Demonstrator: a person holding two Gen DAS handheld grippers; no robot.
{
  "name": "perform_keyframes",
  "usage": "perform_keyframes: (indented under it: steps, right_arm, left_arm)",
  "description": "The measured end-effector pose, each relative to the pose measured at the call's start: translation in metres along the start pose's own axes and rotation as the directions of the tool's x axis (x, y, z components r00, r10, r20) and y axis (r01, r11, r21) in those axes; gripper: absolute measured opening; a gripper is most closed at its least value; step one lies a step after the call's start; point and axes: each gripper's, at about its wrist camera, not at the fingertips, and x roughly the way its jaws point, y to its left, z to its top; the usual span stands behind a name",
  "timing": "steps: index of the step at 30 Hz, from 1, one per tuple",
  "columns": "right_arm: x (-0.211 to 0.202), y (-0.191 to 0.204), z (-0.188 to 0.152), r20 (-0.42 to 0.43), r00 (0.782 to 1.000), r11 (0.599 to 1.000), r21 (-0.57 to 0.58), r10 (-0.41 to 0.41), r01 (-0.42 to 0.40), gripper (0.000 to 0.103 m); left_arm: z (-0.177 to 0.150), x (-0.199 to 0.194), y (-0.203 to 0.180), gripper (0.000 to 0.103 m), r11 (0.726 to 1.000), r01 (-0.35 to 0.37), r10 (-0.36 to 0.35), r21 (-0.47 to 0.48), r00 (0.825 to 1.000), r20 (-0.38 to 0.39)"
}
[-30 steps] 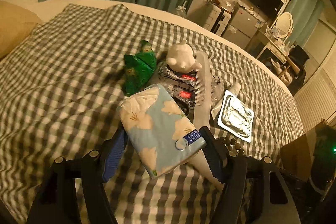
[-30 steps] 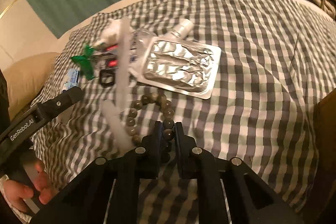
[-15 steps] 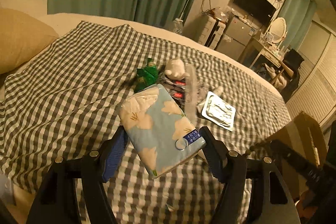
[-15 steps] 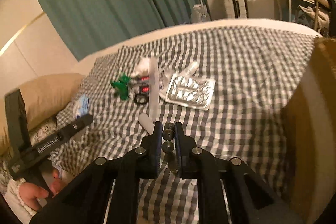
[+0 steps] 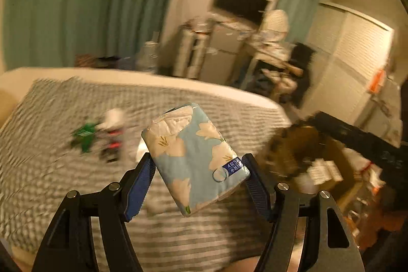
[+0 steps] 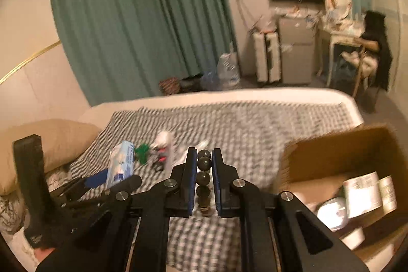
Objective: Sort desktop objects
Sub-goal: 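Carry tissue pack and bracelet over the cardboard box and open both tools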
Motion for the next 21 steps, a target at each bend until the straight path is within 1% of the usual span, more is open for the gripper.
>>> perform_keyframes:
  steps: [3,5,6,8,11,13,15,16,17,18,19,20,21]
  right_arm:
    - [-0.015,-0.022,0.012,0.023,0.998,0.998,0.011,-0.062,0.062,0.011]
    - [-0.024,-0.041,0.018,0.026,0.992,0.992,0.013,-0.126,0.125,0.011]
    - [-0.026,-0.049,0.019,0.024,0.990,0.990,0.016,-0.141,0.140,0.011]
    - [-0.030,-0.071,0.019,0.014,0.984,0.984,0.037,-0.176,0.175,0.011]
    - [-0.030,-0.100,0.013,-0.022,0.977,0.975,0.061,-0.211,0.212,0.011]
    - [-0.026,-0.118,0.006,-0.047,0.971,0.969,0.066,-0.235,0.238,0.011]
    - [-0.024,-0.132,0.000,-0.065,0.966,0.963,0.082,-0.252,0.256,0.012]
    - [-0.023,-0.141,-0.004,-0.070,0.963,0.959,0.096,-0.259,0.265,0.012]
    - [-0.022,-0.147,-0.006,-0.072,0.963,0.958,0.106,-0.261,0.267,0.012]
    - [-0.021,-0.154,-0.007,-0.072,0.964,0.957,0.116,-0.258,0.265,0.017]
    - [-0.024,-0.159,-0.010,-0.068,0.963,0.955,0.124,-0.261,0.268,0.025]
    - [-0.023,-0.160,-0.009,-0.062,0.960,0.951,0.129,-0.275,0.281,0.053]
    - [-0.026,-0.161,-0.010,-0.048,0.954,0.945,0.135,-0.296,0.300,0.073]
  left_arm:
    - [0.014,0.006,-0.054,0.072,0.994,0.095,-0.095,0.059,0.995,-0.006]
    - [0.019,0.013,-0.091,0.071,0.983,0.147,-0.145,0.109,0.989,-0.021]
    - [0.018,0.019,-0.110,0.071,0.976,0.162,-0.159,0.143,0.987,-0.033]
    - [0.013,0.032,-0.136,0.072,0.966,0.184,-0.175,0.182,0.982,-0.065]
    - [-0.001,0.060,-0.160,0.072,0.959,0.223,-0.200,0.175,0.970,-0.137]
    - [-0.008,0.077,-0.168,0.072,0.957,0.235,-0.207,0.171,0.964,-0.168]
    - [-0.014,0.091,-0.174,0.073,0.956,0.230,-0.193,0.183,0.961,-0.198]
    - [-0.016,0.097,-0.177,0.074,0.956,0.223,-0.181,0.191,0.960,-0.215]
    - [-0.018,0.103,-0.180,0.077,0.954,0.226,-0.176,0.198,0.954,-0.241]
    - [-0.019,0.107,-0.181,0.079,0.951,0.235,-0.177,0.202,0.948,-0.266]
    - [-0.019,0.110,-0.181,0.081,0.949,0.238,-0.174,0.205,0.942,-0.287]
    - [-0.020,0.110,-0.179,0.085,0.951,0.231,-0.166,0.207,0.943,-0.289]
    - [-0.019,0.111,-0.178,0.088,0.953,0.219,-0.154,0.209,0.945,-0.288]
